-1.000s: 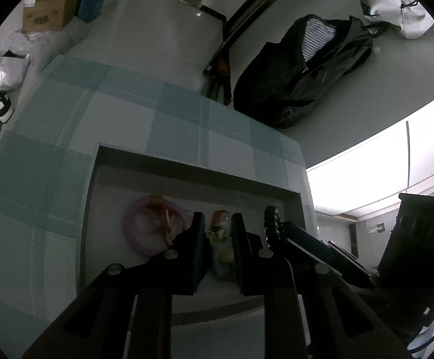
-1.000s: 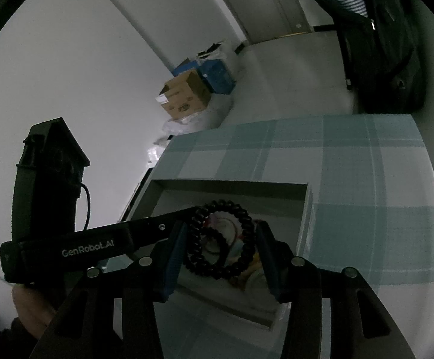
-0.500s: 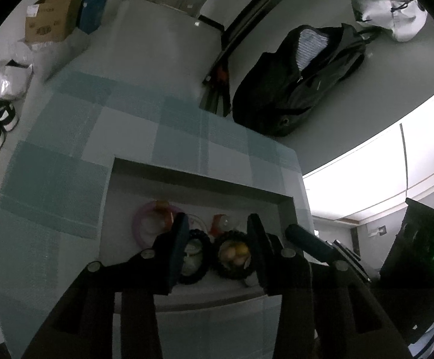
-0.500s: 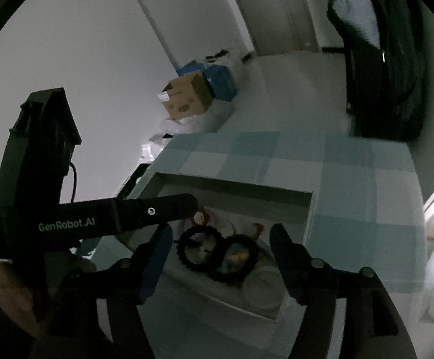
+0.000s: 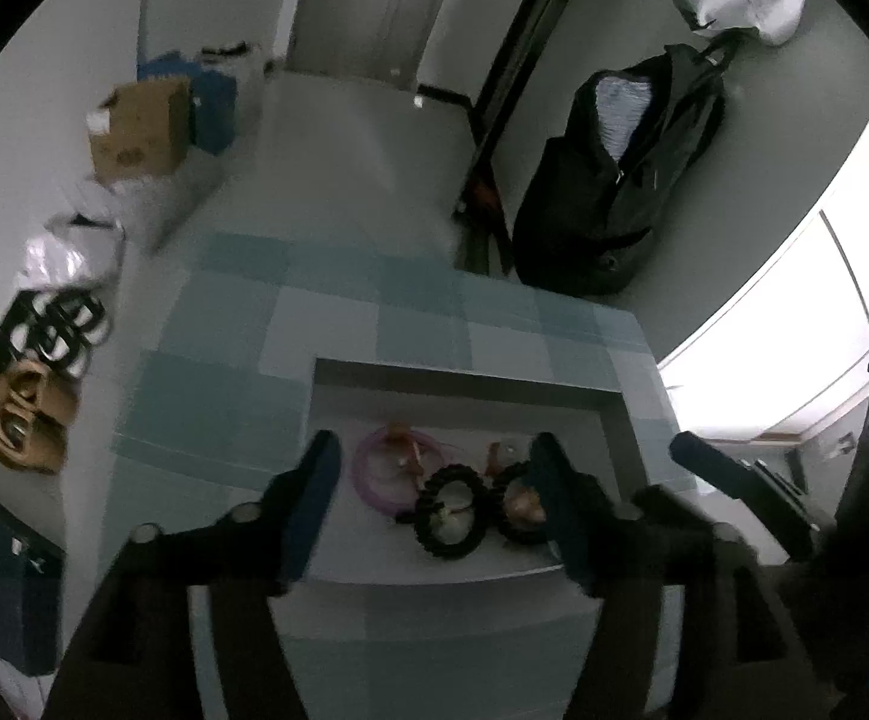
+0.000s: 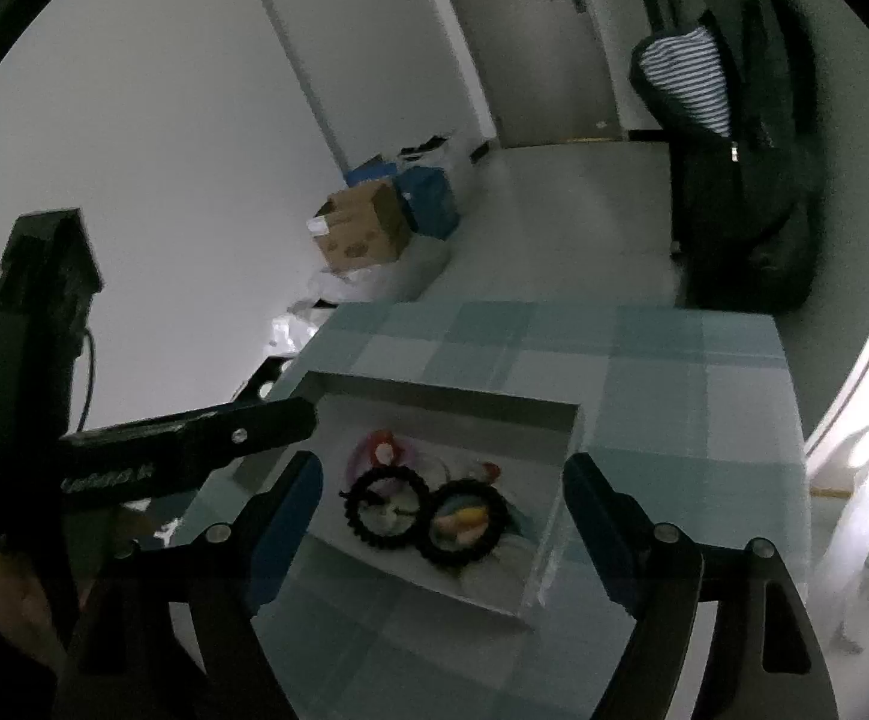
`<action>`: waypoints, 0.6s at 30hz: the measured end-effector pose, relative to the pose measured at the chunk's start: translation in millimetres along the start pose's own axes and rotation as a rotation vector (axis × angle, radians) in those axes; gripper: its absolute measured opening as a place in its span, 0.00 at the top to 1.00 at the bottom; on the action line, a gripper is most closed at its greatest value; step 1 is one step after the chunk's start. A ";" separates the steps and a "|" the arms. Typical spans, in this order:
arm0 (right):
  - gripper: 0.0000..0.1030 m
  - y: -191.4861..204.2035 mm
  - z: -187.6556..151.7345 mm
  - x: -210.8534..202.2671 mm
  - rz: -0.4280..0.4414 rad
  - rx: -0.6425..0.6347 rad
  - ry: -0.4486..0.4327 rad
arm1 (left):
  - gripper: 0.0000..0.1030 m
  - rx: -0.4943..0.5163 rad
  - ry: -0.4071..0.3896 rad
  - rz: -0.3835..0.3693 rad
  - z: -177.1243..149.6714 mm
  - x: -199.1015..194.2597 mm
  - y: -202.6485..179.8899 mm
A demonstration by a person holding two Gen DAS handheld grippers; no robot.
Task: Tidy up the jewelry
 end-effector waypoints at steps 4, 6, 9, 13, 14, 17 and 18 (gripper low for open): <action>0.14 -3.6 -2.3 -9.0 -0.009 0.017 -0.024 | 0.37 0.023 -0.031 0.032 -4.8 -9.5 -0.8; 0.12 -5.0 -3.1 -12.3 -0.010 0.022 -0.030 | 0.36 0.029 -0.045 0.053 -7.9 -13.8 0.3; 0.07 -7.4 -5.9 -18.4 -0.003 0.032 -0.048 | 0.28 0.029 -0.062 0.080 -13.9 -19.4 1.5; 0.05 -5.9 -10.8 -27.0 -0.005 0.022 -0.062 | 0.27 0.044 -0.087 0.100 -20.3 -25.9 -2.5; 0.05 -5.2 -11.8 -28.3 -0.007 0.018 -0.064 | 0.27 0.049 -0.095 0.111 -22.4 -27.6 -3.3; 0.04 -1.2 -16.6 -33.7 -0.011 0.001 -0.071 | 0.27 0.049 -0.104 0.122 -28.3 -30.6 -4.2; 0.04 -0.3 -17.9 -35.4 -0.015 -0.004 -0.074 | 0.27 0.042 -0.104 0.122 -30.3 -31.2 -3.6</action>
Point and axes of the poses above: each gripper's, at about its wrist camera, not at the fingertips, and x roughly the way its jaws point, y to its left, z to its top, the point moved 3 cm from there along x, roughly the way its jaws point, and after that the axes turned 8 degrees about y, right-handed, at the moved point
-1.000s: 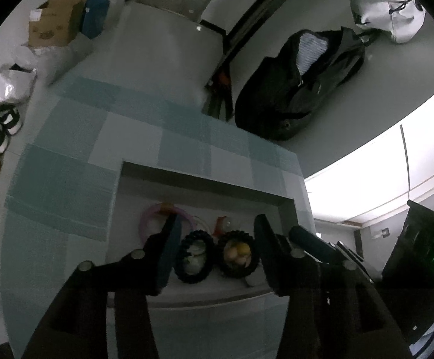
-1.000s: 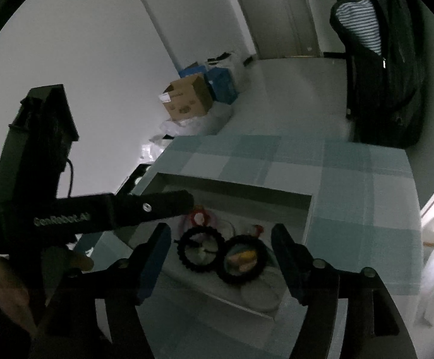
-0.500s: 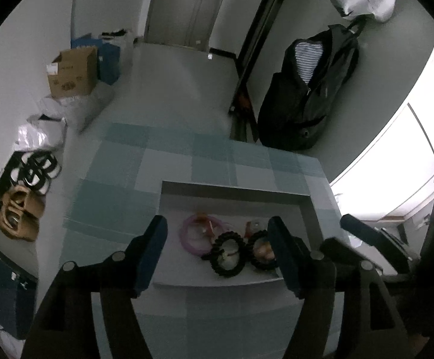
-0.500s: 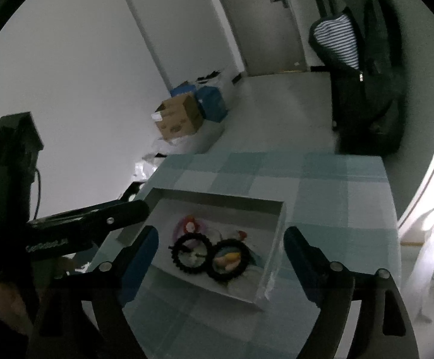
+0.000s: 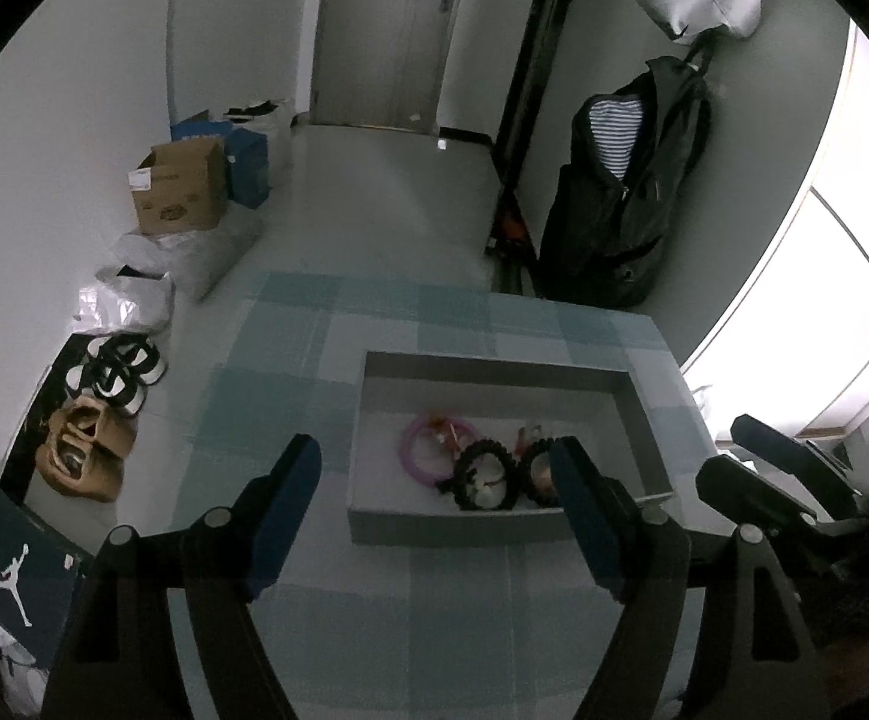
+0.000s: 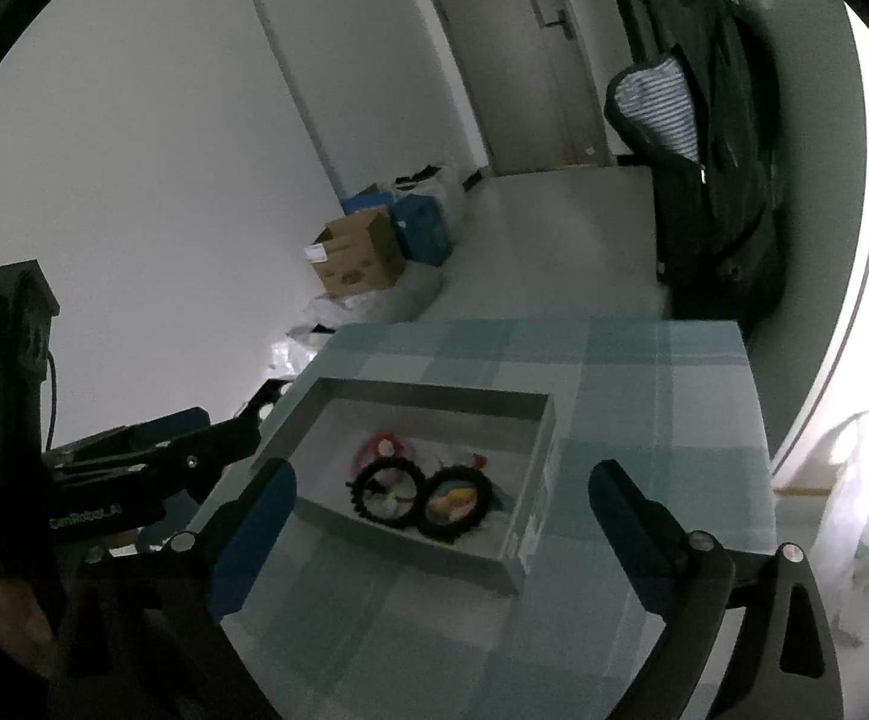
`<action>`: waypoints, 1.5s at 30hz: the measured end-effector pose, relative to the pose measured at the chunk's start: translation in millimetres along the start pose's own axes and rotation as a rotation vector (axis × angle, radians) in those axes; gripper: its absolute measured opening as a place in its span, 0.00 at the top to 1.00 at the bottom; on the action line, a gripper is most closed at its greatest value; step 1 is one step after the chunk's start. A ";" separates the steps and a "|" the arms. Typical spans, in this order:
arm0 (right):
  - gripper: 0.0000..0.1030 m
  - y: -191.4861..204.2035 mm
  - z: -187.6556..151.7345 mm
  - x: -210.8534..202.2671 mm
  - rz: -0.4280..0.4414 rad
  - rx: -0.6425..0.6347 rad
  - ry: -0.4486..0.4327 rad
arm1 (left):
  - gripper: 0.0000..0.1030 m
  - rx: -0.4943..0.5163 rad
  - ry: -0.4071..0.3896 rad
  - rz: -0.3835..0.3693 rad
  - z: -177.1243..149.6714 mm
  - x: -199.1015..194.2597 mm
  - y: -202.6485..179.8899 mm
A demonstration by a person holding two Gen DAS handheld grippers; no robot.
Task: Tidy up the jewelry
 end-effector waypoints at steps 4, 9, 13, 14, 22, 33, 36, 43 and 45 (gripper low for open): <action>0.03 0.6 -3.8 -6.5 -0.011 -0.005 -0.014 | 0.27 -0.017 0.009 -0.007 -7.8 -2.7 0.4; 0.02 0.3 -10.2 -10.8 -0.021 -0.001 -0.013 | 0.27 -0.012 -0.011 0.005 -12.7 -10.0 -0.4; 0.01 1.5 -12.4 -13.3 -0.026 -0.003 -0.016 | 0.27 -0.020 -0.015 0.009 -13.1 -11.4 0.6; 0.01 2.0 -12.9 -13.9 -0.027 -0.003 -0.018 | 0.27 -0.020 -0.019 0.013 -13.3 -11.8 0.4; 0.01 3.7 -14.6 -15.0 -0.030 -0.009 -0.021 | 0.27 -0.007 -0.032 0.026 -16.2 -14.3 -1.9; 0.01 3.4 -14.3 -12.6 -0.029 -0.011 -0.013 | 0.27 -0.009 -0.034 0.019 -14.5 -15.3 -2.1; 0.01 3.8 -13.8 -12.6 -0.027 -0.011 -0.013 | 0.27 -0.008 -0.039 0.025 -14.0 -15.6 -2.6; 0.01 5.4 -13.7 -12.0 -0.023 -0.016 -0.010 | 0.27 -0.006 -0.039 0.027 -13.3 -14.1 -4.4; 0.01 5.7 -14.2 -11.1 -0.024 -0.016 -0.008 | 0.27 0.007 -0.040 0.027 -13.6 -13.2 -6.1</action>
Point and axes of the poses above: each gripper's, at about its wrist camera, not at the fingertips, and x roughly the way its jaws point, y to its left, z to its top, the point moved 3 cm from there along x, roughly the way its jaws point, and after that the axes turned 8 degrees about y, right-handed, at the moved point
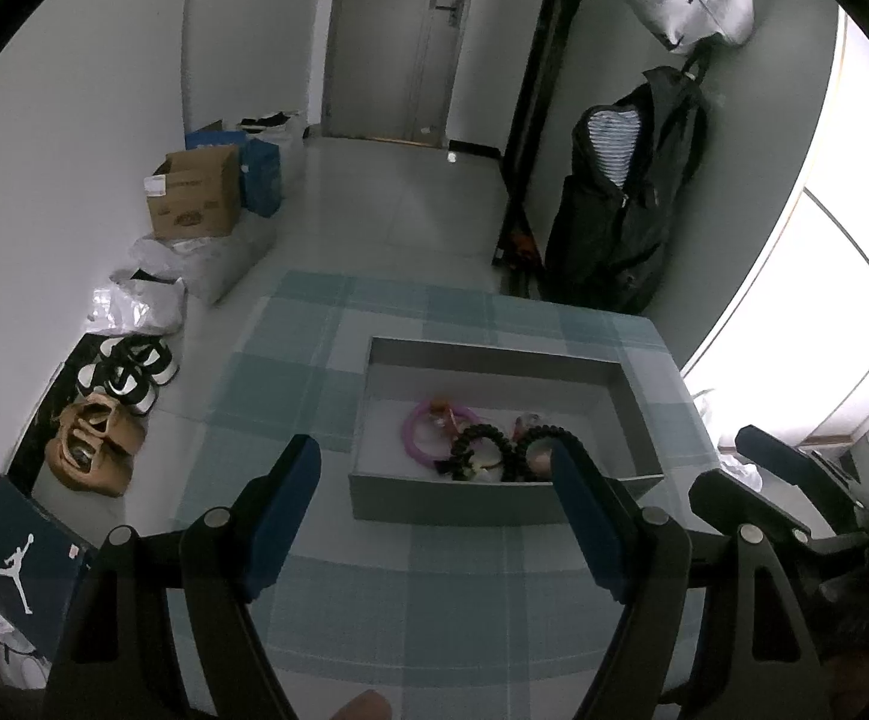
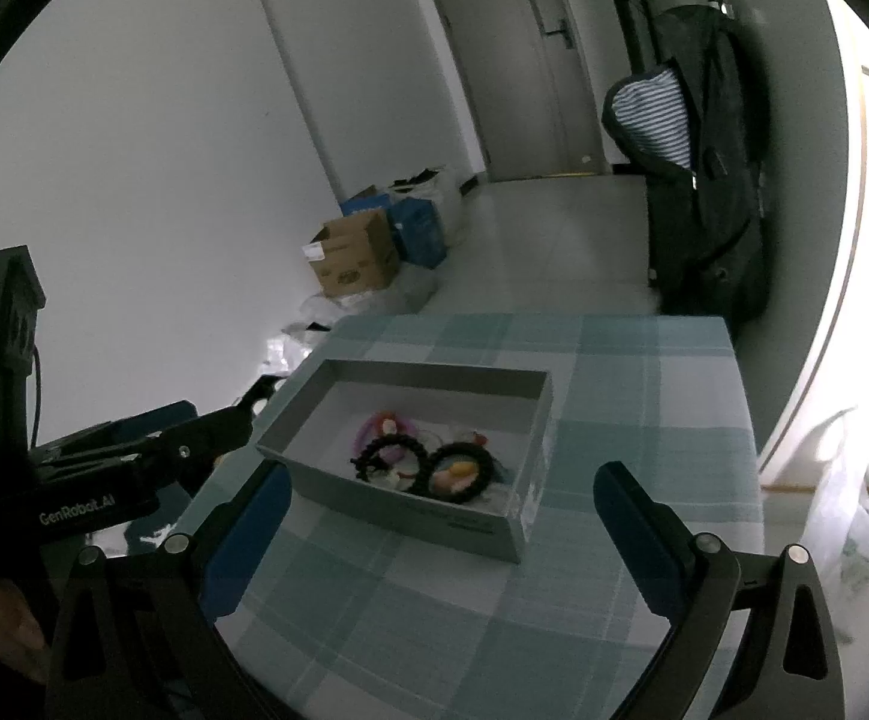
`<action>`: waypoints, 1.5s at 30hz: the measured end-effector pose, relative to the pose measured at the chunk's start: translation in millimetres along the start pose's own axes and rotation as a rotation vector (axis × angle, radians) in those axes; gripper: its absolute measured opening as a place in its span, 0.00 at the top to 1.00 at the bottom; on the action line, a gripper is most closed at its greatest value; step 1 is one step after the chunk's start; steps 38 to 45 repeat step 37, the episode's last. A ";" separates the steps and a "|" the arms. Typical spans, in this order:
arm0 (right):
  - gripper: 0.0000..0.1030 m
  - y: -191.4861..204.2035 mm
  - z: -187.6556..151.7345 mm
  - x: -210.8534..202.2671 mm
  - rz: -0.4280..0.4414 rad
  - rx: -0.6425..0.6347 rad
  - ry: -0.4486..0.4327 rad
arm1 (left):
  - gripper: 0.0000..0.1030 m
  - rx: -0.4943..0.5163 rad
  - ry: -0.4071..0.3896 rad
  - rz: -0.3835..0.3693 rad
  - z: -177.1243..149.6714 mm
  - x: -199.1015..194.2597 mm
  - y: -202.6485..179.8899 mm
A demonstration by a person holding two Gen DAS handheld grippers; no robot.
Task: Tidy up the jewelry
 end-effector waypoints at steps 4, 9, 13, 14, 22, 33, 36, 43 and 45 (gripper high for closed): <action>0.01 1.4 -0.3 0.6 0.000 -0.002 0.004 | 0.27 0.021 0.001 0.003 -1.3 1.6 -4.2; 0.01 1.2 -0.7 0.6 0.001 -0.003 0.001 | 0.27 0.036 -0.014 0.005 -1.4 -2.3 -6.5; 0.01 1.5 -0.5 0.2 -0.001 -0.001 0.001 | 0.27 0.025 -0.006 -0.003 -1.4 -1.1 -4.9; 0.01 2.0 -0.5 0.0 -0.002 -0.001 0.001 | 0.27 0.022 -0.001 -0.004 -1.4 -0.5 -4.6; 0.01 1.6 -0.3 -0.6 -0.001 -0.003 0.000 | 0.27 0.017 0.006 -0.008 -1.5 -0.1 -3.3; 0.01 0.5 1.1 0.7 -0.002 -0.002 0.005 | 0.27 0.028 -0.022 -0.008 -2.5 -5.6 -5.2; 0.01 0.0 1.5 0.8 -0.003 0.000 0.006 | 0.27 0.025 -0.036 -0.007 -1.5 -7.4 -4.8; 0.01 0.0 1.6 0.7 -0.004 0.000 0.006 | 0.27 0.022 -0.034 -0.015 -1.0 -7.4 -4.4; 0.01 0.0 1.6 0.7 -0.004 0.000 0.006 | 0.27 0.022 -0.034 -0.015 -1.0 -7.4 -4.4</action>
Point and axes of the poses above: each gripper's, at about its wrist camera, not at the fingertips, and x roughly the way its jaws point, y to its left, z to its top, the point moved 3 cm from there along x, roughly the way its jaws point, and after that the axes turned 8 degrees about y, right-handed, at the moved point
